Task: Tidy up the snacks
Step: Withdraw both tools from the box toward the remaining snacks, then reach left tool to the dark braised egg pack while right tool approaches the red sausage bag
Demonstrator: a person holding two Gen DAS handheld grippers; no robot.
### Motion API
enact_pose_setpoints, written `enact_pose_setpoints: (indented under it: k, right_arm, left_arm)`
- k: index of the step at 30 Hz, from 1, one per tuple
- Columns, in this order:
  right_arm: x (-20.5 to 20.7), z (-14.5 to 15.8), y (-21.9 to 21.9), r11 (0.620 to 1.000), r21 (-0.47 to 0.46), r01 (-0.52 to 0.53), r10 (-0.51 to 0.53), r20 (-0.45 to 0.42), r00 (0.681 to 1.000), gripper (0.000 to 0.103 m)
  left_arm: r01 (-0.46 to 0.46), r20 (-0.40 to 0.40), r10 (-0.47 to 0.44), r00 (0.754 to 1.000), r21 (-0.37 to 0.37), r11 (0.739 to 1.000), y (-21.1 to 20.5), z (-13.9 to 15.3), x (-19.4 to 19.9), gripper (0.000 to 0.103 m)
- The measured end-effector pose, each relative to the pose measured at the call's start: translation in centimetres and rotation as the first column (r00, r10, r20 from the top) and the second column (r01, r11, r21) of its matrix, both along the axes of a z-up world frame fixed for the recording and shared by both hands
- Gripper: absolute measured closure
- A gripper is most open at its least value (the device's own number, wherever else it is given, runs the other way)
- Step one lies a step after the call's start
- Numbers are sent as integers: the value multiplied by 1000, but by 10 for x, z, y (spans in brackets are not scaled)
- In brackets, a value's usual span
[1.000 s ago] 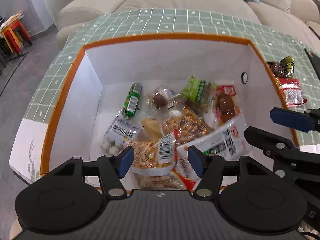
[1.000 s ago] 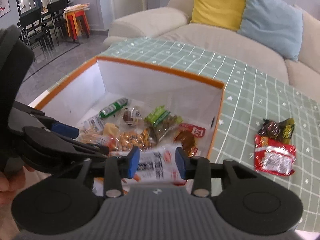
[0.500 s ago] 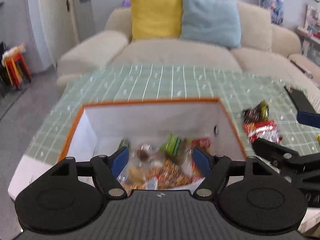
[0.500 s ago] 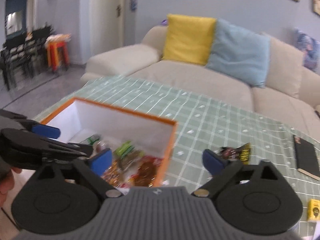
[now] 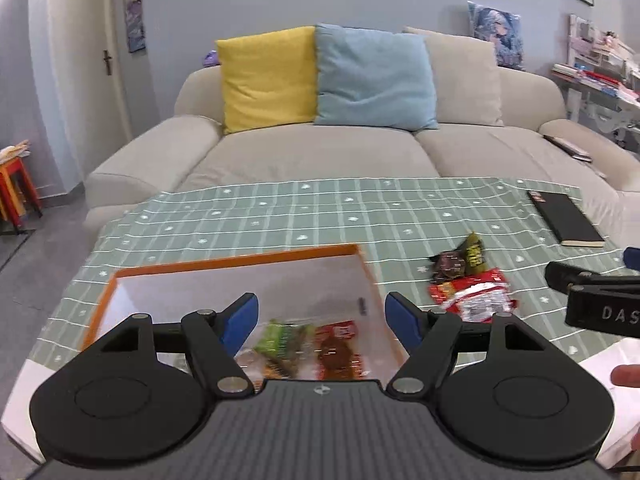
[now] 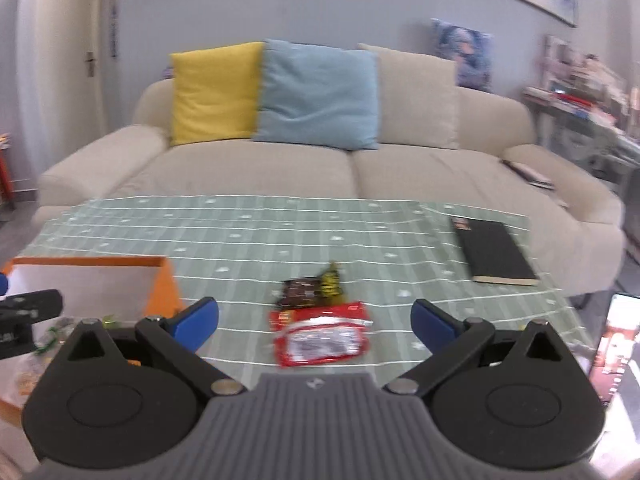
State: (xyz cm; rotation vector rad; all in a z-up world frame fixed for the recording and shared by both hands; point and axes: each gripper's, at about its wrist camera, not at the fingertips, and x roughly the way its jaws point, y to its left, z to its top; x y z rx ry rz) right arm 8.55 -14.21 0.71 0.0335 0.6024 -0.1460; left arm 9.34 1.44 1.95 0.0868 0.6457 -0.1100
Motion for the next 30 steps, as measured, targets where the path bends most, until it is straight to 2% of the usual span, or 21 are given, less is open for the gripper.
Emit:
enact_pose_setpoints:
  k: [6,10,17,23,27,30]
  right_arm:
    - [-3,-11,-33,999,44,19,-17,-41,999,4]
    - [-2,-21,-52,996,76,44,-38,-91,995,4]
    - [-9,-35,-76,992,87,95,-88,-87,992,4]
    - [-2,-52,-93,983,134,122,-105,-128,986,4]
    - [8,-66,-103,973,200,118,-81,-183,980,6]
    - [17,-75,-105,974,195,117,-75,-211,975,6]
  left_arm:
    - [116,-51,-117,992,-26,993,-32,-4,3,18]
    - [173,-83,-173,981,-7,985,-57,-11,7,18]
    - [255,-118,-252,961,11,967,-90,-24,14,18]
    - [301,-137,-294,946,36,953,-108,-37,25,18]
    - [312,-146,-301,942,55,949,-113,-44,35,18]
    - [311,-155,-296,942,85,947,-116,-47,44,18]
